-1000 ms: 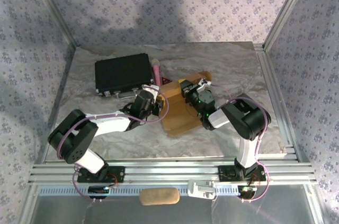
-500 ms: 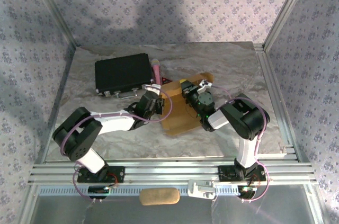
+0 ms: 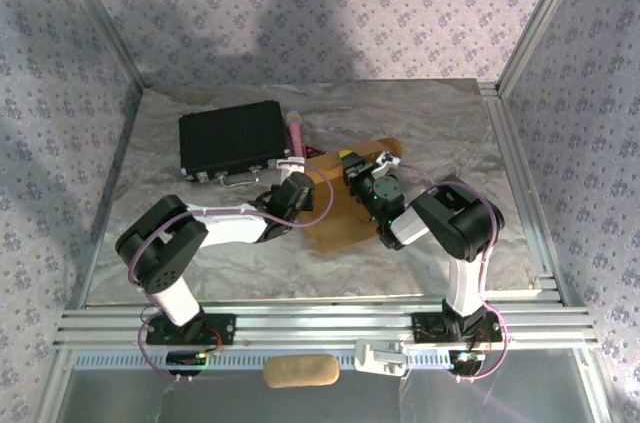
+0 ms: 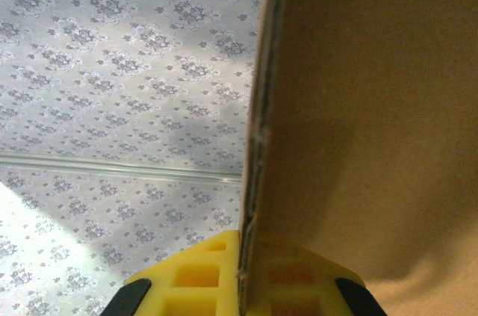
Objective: Fold the paper box
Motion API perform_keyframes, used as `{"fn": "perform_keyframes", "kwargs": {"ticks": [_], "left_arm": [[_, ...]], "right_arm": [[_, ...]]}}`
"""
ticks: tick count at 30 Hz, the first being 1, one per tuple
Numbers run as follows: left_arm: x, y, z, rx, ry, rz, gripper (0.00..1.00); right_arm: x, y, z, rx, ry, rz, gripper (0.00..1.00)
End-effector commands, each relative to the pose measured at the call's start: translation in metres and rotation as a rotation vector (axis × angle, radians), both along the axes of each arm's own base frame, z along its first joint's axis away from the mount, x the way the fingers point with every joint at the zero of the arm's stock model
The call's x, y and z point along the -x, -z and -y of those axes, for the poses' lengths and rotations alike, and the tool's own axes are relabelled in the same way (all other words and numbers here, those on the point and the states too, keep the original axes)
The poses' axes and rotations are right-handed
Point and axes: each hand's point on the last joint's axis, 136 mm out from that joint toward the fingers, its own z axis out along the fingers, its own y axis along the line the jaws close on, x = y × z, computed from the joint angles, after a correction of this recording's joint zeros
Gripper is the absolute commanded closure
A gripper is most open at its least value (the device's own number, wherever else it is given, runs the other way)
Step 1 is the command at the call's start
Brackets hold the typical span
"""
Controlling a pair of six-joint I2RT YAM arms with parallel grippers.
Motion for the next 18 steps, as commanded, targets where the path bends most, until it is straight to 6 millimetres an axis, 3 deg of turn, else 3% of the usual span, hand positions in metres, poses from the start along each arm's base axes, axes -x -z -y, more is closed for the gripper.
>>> {"fn": "perform_keyframes", "kwargs": {"ticks": [1, 3, 8, 12, 18], "left_arm": [[-0.010, -0.007, 0.003, 0.018, -0.066, 0.022, 0.90], [-0.010, -0.006, 0.005, 0.015, -0.068, 0.019, 1.00], [-0.011, -0.001, 0.012, 0.009, -0.058, 0.014, 1.00], [-0.013, 0.007, 0.013, -0.005, -0.060, 0.002, 0.85], [-0.018, 0.018, 0.010, -0.006, -0.074, -0.015, 0.84]], "right_arm": [[0.017, 0.046, -0.018, 0.115, -0.092, -0.100, 1.00], [0.016, 0.044, -0.017, 0.110, -0.088, -0.097, 1.00], [0.014, 0.039, -0.017, 0.099, -0.093, -0.095, 1.00], [0.014, 0.039, -0.016, 0.097, -0.094, -0.096, 1.00], [0.014, 0.039, -0.016, 0.092, -0.099, -0.098, 1.00]]}}
